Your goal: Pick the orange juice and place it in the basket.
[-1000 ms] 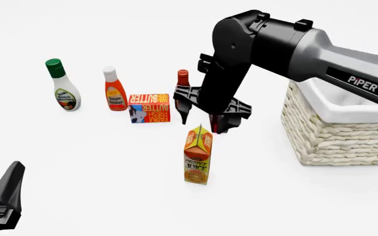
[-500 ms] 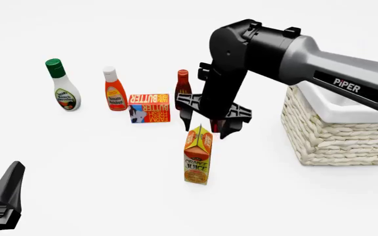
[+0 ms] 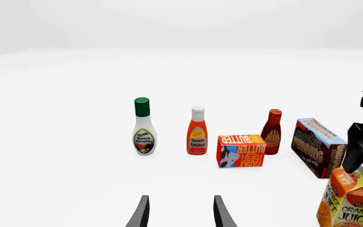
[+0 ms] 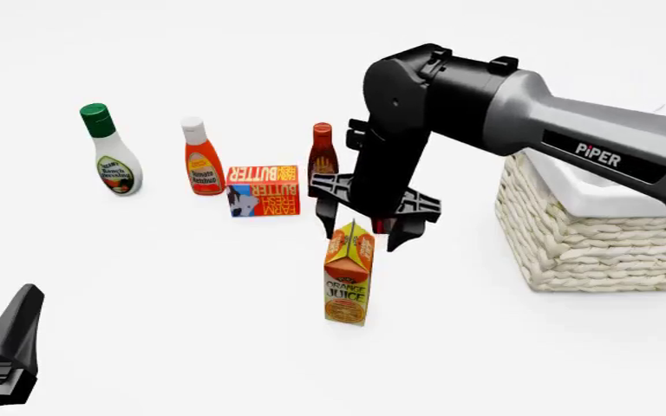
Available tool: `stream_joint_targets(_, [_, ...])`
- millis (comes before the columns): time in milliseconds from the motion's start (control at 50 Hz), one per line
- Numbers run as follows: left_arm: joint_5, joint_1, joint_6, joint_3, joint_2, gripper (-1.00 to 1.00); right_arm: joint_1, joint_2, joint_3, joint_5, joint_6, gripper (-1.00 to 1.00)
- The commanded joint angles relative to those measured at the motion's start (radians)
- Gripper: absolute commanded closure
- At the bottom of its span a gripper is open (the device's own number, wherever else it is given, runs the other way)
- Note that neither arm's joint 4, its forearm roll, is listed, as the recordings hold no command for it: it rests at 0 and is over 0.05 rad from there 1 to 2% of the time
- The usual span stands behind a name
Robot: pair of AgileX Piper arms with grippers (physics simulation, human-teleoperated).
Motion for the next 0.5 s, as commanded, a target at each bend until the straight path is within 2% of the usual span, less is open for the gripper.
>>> stream_joint_targets(20, [0.000, 0.000, 0.000, 0.000, 0.000, -1.00, 0.010, 0.013, -0.011, 0.001, 0.007, -1.00])
stream_joint_targets(500, [0.000, 0.000, 0.000, 0.000, 0.000, -1.00, 0.018, 0.025, -0.001, -0.008, 0.017, -1.00])
